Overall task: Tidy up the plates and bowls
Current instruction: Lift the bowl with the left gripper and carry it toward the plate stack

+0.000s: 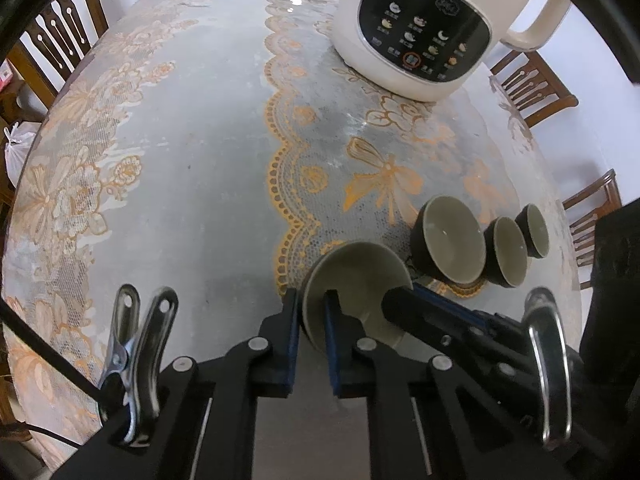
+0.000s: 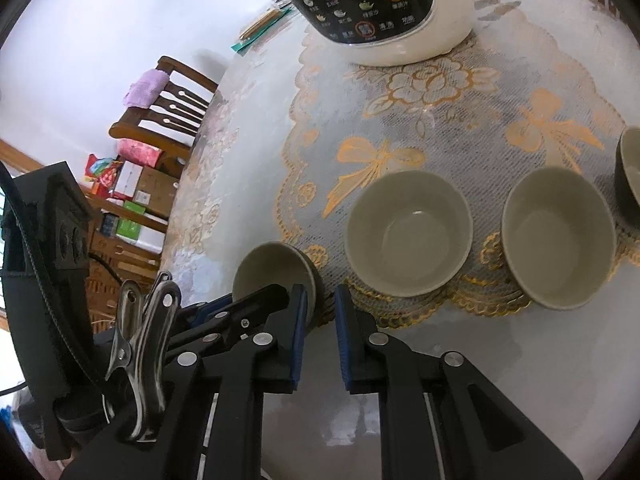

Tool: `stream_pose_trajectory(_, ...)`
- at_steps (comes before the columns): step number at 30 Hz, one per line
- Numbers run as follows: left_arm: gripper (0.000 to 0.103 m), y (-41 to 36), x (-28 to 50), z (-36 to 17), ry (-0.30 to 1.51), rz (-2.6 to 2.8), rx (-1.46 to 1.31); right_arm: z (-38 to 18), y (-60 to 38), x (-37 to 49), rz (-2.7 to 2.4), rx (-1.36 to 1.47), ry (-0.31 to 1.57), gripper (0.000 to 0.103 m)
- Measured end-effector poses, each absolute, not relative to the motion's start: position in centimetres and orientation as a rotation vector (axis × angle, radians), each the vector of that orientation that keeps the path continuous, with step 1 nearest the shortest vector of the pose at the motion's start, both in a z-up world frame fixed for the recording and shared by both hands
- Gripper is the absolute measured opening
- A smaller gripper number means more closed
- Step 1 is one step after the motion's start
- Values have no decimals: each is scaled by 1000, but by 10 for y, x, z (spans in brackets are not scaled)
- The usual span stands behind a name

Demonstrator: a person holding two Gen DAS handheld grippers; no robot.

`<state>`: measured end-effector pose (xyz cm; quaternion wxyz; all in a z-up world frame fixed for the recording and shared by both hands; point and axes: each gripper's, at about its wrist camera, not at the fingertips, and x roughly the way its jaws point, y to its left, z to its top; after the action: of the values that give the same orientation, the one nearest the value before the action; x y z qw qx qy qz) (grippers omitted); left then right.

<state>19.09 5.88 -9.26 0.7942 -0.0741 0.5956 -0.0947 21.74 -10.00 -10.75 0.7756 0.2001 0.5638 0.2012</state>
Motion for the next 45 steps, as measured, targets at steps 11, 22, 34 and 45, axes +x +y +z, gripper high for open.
stream_pose_trajectory(11, 10, 63, 170, -78, 1264, -210, -173, -97, -95, 205, 440, 408, 1204, 14)
stream_pose_trajectory(22, 10, 64, 141, -57, 1248, -220, -165, -78, -89, 177, 442, 402, 1194, 14)
stream_pose_trajectory(34, 10, 68, 92, -27, 1216, -249, -149, -52, -87, 127, 431, 408, 1184, 14)
stream_pose_trajectory(45, 11, 78, 40, -27, 1230, -260, -148, -48, -79, 72, 418, 414, 1202, 14)
